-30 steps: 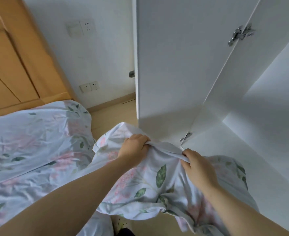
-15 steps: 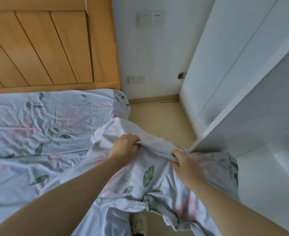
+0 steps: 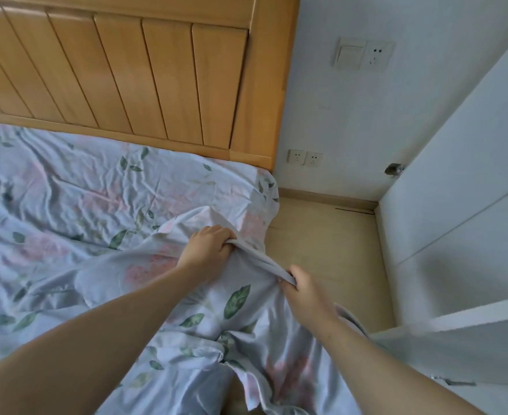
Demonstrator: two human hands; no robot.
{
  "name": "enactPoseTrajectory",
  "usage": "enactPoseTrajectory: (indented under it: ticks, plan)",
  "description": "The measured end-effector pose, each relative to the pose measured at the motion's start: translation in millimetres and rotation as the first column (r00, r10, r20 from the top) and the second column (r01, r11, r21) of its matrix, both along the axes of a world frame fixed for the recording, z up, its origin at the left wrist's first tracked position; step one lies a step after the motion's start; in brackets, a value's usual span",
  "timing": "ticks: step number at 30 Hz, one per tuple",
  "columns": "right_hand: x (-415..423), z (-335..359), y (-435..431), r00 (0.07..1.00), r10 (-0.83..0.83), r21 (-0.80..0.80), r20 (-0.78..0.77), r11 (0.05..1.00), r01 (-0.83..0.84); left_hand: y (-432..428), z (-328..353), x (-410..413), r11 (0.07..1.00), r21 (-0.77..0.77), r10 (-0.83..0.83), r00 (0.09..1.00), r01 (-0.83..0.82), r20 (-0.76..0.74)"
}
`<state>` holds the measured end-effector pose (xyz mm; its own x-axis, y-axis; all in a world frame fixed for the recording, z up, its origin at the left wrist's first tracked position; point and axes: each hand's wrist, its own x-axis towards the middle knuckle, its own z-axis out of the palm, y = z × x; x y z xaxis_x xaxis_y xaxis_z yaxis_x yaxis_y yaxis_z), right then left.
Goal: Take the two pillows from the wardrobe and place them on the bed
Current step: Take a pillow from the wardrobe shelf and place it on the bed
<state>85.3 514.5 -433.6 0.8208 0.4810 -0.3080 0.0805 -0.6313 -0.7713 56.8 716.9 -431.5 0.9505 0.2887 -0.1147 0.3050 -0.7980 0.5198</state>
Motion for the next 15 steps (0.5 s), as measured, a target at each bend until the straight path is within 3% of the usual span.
enactPoseTrajectory:
  ticks: [6, 15]
  plan:
    - [50.3, -9.1, 9.8, 0.989, 0.02, 0.106, -0.148, 0.994, -0.004, -0.2, 7.6, 37.4, 0.998, 0.011, 0.064, 0.998, -0.063, -0.027]
    - [111.0, -18.3, 60.7, 0.989, 0.06, 0.07, -0.135, 0.996, -0.051, 43.9, 0.3, 85.7, 0.985, 0.002, 0.17, 0.984, -0.17, -0.054]
